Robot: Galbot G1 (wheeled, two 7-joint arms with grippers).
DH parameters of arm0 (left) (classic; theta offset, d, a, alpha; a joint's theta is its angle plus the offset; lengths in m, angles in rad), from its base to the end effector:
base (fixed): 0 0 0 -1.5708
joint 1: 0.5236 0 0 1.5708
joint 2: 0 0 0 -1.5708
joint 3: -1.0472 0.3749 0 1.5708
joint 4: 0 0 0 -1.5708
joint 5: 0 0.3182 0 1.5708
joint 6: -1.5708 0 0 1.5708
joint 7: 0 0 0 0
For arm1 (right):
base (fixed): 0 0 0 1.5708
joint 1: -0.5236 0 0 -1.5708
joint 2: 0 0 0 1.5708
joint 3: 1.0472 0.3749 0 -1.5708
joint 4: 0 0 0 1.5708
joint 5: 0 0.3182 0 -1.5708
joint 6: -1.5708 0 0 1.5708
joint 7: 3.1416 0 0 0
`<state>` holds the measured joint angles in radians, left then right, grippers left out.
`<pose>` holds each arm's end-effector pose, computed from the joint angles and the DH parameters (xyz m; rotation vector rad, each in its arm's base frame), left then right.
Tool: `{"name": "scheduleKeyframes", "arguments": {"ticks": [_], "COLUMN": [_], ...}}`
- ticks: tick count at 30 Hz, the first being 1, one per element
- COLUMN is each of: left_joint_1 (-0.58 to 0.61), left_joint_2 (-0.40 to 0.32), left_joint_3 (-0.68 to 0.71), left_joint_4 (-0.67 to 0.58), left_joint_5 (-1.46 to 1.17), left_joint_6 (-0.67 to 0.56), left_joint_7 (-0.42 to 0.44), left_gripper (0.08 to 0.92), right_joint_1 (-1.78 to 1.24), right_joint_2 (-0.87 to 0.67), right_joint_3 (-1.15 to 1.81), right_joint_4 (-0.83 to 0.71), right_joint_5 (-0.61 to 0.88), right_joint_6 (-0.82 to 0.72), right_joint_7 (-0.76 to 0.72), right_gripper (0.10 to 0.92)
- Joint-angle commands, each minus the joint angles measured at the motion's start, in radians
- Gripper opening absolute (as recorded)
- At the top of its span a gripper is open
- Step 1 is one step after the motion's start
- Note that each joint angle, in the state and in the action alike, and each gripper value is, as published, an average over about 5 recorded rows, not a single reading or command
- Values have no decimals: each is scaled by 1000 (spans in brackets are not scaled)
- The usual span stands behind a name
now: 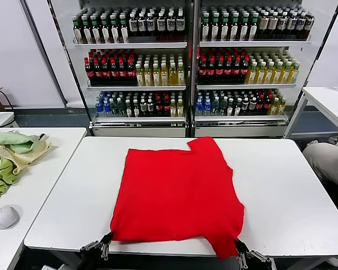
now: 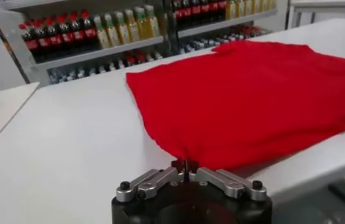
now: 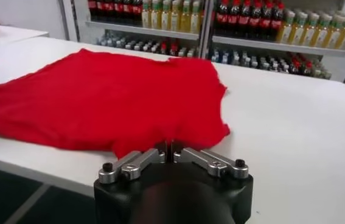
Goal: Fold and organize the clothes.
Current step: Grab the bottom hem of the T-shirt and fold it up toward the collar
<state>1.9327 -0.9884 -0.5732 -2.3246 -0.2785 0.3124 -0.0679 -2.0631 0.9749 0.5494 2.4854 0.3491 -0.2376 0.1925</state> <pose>0.0500 0.0960 -0.2584 -0.3773 -2.6334 -0.3137 0.0183 -0.0731 -0.2170 0.3579 -2.7218 0.1515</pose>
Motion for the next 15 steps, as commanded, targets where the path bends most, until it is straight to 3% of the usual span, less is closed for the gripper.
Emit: {"name": "scheduleKeyframes", "arguments": {"ticks": [1, 8, 15], "left_joint_1": [-203, -439, -592], "left_joint_2": [2, -18, -50], "left_joint_3": [-49, 80, 153], "left_joint_4": [5, 245, 393], "left_joint_5": [-68, -91, -129], "left_joint_6": [-1, -28, -17], "left_joint_7": [12, 43, 44], "left_gripper": [85, 85, 85], "right_joint_1": [235, 546, 674], "right_joint_2": [22, 53, 69], "right_joint_3": [-47, -170, -242], "right_joint_4": [-8, -173, -299], "right_joint_5": [23, 58, 30], "right_joint_6": [-62, -165, -180], "right_joint_7": [21, 60, 60], "right_gripper": [141, 141, 141]}}
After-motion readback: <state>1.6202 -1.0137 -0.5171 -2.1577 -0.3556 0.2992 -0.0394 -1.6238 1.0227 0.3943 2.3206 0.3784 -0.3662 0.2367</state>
